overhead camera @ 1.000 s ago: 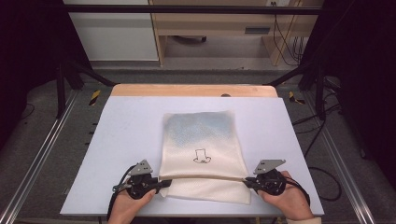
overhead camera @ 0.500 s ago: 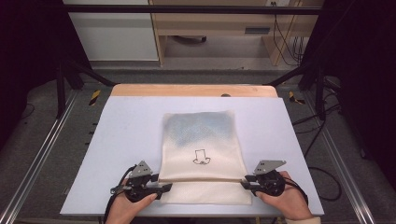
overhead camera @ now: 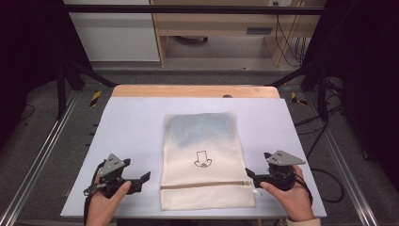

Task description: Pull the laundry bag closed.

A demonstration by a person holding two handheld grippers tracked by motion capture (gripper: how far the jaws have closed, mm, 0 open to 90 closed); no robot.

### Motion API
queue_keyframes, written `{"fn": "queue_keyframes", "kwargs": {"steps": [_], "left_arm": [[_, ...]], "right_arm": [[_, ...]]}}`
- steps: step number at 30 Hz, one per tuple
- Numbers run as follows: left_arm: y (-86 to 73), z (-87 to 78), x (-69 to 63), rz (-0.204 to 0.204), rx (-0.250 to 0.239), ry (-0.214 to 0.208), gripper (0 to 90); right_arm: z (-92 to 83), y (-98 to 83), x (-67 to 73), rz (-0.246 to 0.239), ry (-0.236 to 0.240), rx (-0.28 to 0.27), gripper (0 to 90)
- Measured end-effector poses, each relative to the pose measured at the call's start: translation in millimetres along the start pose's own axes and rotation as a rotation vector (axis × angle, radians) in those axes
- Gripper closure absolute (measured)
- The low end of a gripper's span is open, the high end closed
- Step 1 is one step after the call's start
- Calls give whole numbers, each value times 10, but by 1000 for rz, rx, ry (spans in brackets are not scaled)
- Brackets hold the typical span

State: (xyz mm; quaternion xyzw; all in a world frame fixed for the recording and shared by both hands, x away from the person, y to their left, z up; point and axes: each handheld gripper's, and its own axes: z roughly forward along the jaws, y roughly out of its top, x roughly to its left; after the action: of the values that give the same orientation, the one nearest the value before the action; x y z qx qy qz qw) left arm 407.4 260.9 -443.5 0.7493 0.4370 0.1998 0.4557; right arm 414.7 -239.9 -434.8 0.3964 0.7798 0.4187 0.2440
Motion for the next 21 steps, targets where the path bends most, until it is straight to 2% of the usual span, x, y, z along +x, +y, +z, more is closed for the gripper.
{"fn": "queue_keyframes", "kwargs": {"steps": [2, 3, 4, 5, 6, 7, 8, 9, 10, 14, 21], "left_arm": [[7, -32, 91, 5, -20, 19, 54], [7, -32, 91, 5, -20, 19, 54], [4, -61, 167, -33, -39, 16, 54], [4, -61, 167, -33, -39, 16, 54], [0, -92, 235, -37, -51, 45, 54], [0, -92, 235, -37, -51, 45, 54], [0, -120, 298, -25, -51, 84, 54], [0, -120, 298, -25, -51, 84, 54], [0, -136, 337, -22, -53, 102, 54], [-9, -189, 474, -33, -74, 129, 53], [-35, -213, 611, -36, -92, 163, 53]], "right_arm": [[-75, -6, -98, 41, -45, -47, 92], [-75, -6, -98, 41, -45, -47, 92], [-110, -21, -152, 65, -68, -65, 85], [-110, -21, -152, 65, -68, -65, 85], [-135, -40, -198, 76, -89, -73, 80], [-135, -40, -198, 76, -89, -73, 80], [-150, -58, -235, 84, -103, -75, 74], [-150, -58, -235, 84, -103, -75, 74], [-157, -69, -252, 88, -108, -77, 70], [-188, -118, -329, 96, -134, -75, 60], [-232, -182, -430, 124, -165, -85, 55]]}}
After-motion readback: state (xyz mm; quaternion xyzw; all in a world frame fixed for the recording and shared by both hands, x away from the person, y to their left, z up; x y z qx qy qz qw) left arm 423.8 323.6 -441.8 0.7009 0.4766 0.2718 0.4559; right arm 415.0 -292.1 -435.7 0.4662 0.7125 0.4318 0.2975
